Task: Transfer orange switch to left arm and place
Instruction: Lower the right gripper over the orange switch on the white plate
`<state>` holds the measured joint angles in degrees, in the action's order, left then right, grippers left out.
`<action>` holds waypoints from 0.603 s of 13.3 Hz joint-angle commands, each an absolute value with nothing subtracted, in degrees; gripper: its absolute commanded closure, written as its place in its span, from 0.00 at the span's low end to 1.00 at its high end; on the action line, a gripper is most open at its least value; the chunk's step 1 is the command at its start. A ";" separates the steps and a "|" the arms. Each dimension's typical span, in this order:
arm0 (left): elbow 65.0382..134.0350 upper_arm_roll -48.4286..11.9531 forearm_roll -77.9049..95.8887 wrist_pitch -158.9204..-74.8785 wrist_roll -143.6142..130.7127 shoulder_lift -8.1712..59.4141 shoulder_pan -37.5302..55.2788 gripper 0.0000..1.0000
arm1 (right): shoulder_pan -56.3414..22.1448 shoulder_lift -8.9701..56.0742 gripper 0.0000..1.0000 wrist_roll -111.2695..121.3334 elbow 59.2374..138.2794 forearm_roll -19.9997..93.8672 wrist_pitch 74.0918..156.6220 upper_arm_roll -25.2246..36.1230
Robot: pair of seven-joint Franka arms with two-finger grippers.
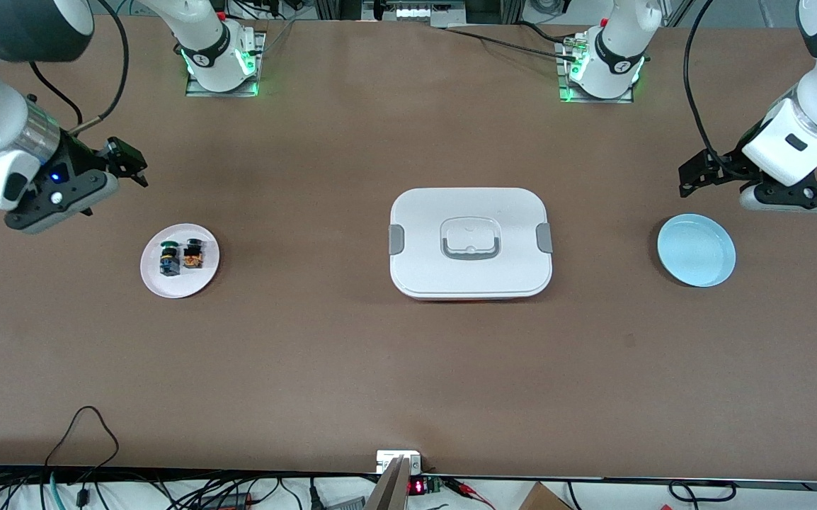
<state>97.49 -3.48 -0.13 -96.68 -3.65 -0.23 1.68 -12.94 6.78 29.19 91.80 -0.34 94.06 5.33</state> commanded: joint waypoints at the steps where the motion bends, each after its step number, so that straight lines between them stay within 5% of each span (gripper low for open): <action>1: 96.33 -3.69 -1.41 -95.54 -2.99 0.17 1.76 0.00 | -12.57 9.48 0.00 40.12 90.44 -0.79 95.35 5.19; 8: 96.33 -3.69 -1.41 -95.54 -2.99 0.17 1.76 0.00 | -9.94 13.35 0.00 73.27 102.63 -2.02 114.50 5.01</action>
